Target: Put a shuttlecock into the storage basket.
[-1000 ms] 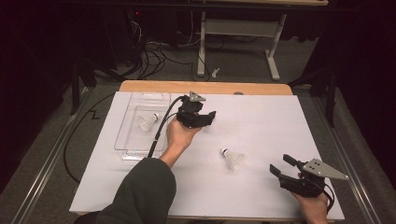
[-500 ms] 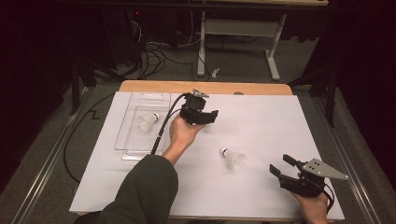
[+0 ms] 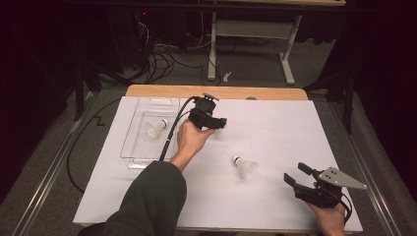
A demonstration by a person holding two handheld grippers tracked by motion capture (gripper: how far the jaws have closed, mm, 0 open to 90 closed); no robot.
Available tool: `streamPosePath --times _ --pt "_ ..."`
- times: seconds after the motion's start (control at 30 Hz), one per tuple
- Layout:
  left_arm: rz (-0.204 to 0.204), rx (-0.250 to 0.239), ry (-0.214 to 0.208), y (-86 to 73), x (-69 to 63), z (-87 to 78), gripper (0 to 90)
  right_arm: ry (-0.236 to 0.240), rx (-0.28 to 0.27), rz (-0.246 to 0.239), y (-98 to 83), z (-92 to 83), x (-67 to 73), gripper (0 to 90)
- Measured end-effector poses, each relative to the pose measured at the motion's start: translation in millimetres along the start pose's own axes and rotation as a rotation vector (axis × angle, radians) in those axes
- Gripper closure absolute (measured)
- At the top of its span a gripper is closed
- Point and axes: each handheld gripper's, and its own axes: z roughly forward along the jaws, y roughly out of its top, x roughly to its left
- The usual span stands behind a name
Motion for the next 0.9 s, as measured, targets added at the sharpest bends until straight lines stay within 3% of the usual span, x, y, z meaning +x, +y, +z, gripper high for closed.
streamPosePath --times 0.4,0.9 --pt "-0.025 0.112 0.0 6.1 -0.3 13.3 41.9 0.0 0.0 -0.001 -0.1 0.0 -0.2 32.6" --pt "-0.061 0.192 -0.014 6.0 5.2 30.8 43.7 0.001 0.0 0.001 -0.1 -0.2 -0.3 32.6"
